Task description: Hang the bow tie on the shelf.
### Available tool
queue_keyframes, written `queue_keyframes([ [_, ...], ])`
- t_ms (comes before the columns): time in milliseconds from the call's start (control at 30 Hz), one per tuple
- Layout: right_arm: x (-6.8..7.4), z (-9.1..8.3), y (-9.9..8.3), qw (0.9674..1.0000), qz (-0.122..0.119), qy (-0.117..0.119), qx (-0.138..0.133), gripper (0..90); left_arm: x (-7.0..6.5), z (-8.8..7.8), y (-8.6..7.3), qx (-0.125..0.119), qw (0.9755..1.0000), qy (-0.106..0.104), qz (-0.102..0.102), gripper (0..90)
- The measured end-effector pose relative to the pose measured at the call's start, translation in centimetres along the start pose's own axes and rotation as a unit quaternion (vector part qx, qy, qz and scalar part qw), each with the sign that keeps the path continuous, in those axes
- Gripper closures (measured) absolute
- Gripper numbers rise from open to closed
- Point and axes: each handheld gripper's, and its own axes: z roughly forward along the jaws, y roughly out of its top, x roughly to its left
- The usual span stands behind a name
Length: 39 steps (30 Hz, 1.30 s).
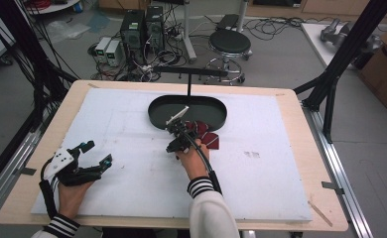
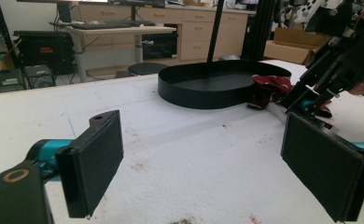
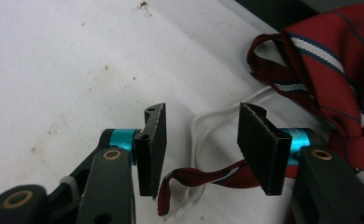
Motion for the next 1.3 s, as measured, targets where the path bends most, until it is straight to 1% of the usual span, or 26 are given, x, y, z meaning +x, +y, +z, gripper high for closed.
queue_keyframes([
  [100,0.08,0.11,0.04,1.0,-0.002,0.0,0.003,55.8,-0.03,0.01,0.0,0.0,1.0,0.0,0.001,13.2],
  [133,0.13,0.22,0.07,1.0,-0.006,0.001,0.006,60.1,-0.03,0.01,0.0,0.001,1.0,0.0,0.001,13.2],
  [333,0.02,0.33,0.11,0.9999,-0.005,0.002,0.015,67.1,-0.03,0.01,0.01,0.001,1.0,0.0,0.001,13.3],
  [533,0.07,0.42,0.07,0.9995,-0.013,-0.002,0.027,69.4,-0.02,0.01,0.01,0.001,1.0,0.0,0.001,13.3],
  [667,0.06,0.43,0.15,0.9993,-0.017,-0.004,0.032,72.7,-0.01,0.01,0.01,0.001,1.0,0.001,0.001,13.3],
  [800,0.09,0.52,0.2,0.9992,-0.023,-0.005,0.033,73.9,-0.04,0.02,0.01,0.001,1.0,0.0,0.0,13.2],
  [833,0.21,0.58,0.25,0.999,-0.026,-0.007,0.036,77.0,-0.05,0.03,0.0,0.0,1.0,0.0,0.0,13.2],
  [900,0.27,0.68,0.26,0.9987,-0.03,-0.007,0.04,79.4,-0.04,0.03,0.0,0.0,1.0,0.0,0.0,13.3],
  [933,0.27,0.68,0.26,0.9987,-0.03,-0.007,0.04,79.4,-0.04,0.03,0.0,0.0,1.0,0.0,0.0,13.3],
  [1000,0.37,0.71,0.31,0.9985,-0.034,-0.011,0.041,83.8,-0.04,0.03,0.01,0.0,1.0,0.0,0.0,13.3],
  [1100,0.41,0.67,0.33,0.9985,-0.035,-0.015,0.04,85.6,-0.04,0.03,0.01,0.001,1.0,0.0,0.0,13.3],
  [1233,0.37,0.53,0.35,0.9989,-0.031,-0.004,0.034,86.5,-0.03,0.02,0.0,0.001,1.0,0.0,0.0,13.3],
  [1300,0.43,0.55,0.36,0.9988,-0.033,-0.005,0.034,86.6,-0.04,0.03,0.0,0.0,1.0,0.0,0.0,13.3],
])
